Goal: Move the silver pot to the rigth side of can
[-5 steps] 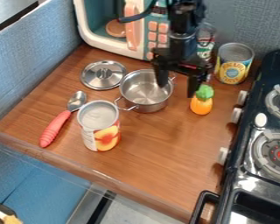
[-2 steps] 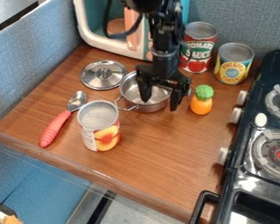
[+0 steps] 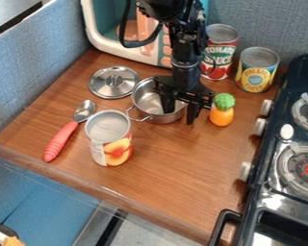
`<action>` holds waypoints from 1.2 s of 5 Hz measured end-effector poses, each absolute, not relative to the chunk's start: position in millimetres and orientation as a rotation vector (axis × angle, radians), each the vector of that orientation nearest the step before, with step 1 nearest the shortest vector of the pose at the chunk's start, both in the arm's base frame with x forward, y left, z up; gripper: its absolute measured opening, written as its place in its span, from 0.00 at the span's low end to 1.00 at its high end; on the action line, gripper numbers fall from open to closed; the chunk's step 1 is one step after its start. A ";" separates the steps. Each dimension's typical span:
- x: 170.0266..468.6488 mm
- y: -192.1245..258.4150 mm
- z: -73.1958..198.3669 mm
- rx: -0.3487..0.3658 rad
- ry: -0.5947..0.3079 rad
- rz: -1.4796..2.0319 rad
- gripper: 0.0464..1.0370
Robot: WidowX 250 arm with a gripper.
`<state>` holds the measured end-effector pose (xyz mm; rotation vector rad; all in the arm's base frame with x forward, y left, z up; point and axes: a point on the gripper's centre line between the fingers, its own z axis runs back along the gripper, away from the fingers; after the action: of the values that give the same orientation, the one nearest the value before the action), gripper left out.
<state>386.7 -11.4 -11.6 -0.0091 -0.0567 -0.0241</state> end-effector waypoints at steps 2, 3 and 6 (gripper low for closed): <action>383.8 -7.7 -11.7 0.010 -0.039 -0.007 0.09; 392.2 -7.3 -0.5 0.013 -0.057 0.006 0.04; 379.7 -74.9 114.9 -0.057 -0.262 -0.136 0.02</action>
<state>379.7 -74.9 114.9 -0.0568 -0.2625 -0.1364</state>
